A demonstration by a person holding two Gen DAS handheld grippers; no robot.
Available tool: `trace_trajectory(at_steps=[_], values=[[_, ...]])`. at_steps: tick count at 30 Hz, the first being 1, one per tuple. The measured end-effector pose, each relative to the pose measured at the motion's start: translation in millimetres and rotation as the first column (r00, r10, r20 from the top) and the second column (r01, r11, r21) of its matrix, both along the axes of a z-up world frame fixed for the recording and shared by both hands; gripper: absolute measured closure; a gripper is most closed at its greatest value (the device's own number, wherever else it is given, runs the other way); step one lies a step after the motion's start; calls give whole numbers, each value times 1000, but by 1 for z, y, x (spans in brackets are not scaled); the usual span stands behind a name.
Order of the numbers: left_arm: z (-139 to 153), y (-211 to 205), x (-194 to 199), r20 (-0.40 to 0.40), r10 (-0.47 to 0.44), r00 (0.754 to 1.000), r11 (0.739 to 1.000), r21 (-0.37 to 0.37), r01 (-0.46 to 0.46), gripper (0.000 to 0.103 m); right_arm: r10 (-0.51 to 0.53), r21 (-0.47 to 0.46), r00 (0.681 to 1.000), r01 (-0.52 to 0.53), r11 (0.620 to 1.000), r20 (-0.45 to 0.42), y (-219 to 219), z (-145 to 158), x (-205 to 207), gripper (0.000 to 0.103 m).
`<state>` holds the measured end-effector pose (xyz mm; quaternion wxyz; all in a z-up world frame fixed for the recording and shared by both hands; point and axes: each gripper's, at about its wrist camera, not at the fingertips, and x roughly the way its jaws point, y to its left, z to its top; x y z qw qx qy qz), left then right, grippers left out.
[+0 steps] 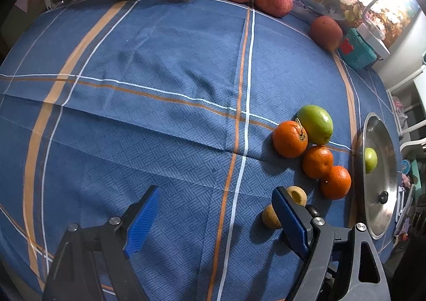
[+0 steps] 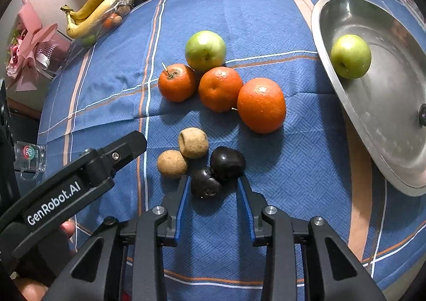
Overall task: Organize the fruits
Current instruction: 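Grasp a kiwi with the left tool while the right tool grasps another dark plum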
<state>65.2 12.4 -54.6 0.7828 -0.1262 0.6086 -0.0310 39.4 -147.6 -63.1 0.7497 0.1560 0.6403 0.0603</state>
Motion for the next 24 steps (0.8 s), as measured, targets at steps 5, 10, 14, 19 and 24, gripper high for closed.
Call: trace_trajectory(at_steps=[5, 10, 14, 19, 24], values=[[1, 1, 0, 1, 5, 1000, 1000, -12, -5, 17, -10, 27, 1000, 11, 1000, -8, -5, 0, -2, 70], [2, 0, 0, -1, 11, 1000, 1000, -25, -11, 17, -19, 60, 1000, 20, 998, -18, -10, 1, -4, 75], [3, 2, -1, -5, 15, 1000, 999, -36, -15, 17, -26, 74, 1000, 27, 997, -17, -12, 3, -4, 77], [3, 1, 0, -6, 16, 1000, 999, -51, -16, 17, -26, 78, 999, 27, 997, -22, -13, 3, -5, 77], [3, 4, 0, -5, 27, 1000, 997, -66, -28, 17, -39, 122, 999, 39, 992, 5, -15, 14, -6, 77]])
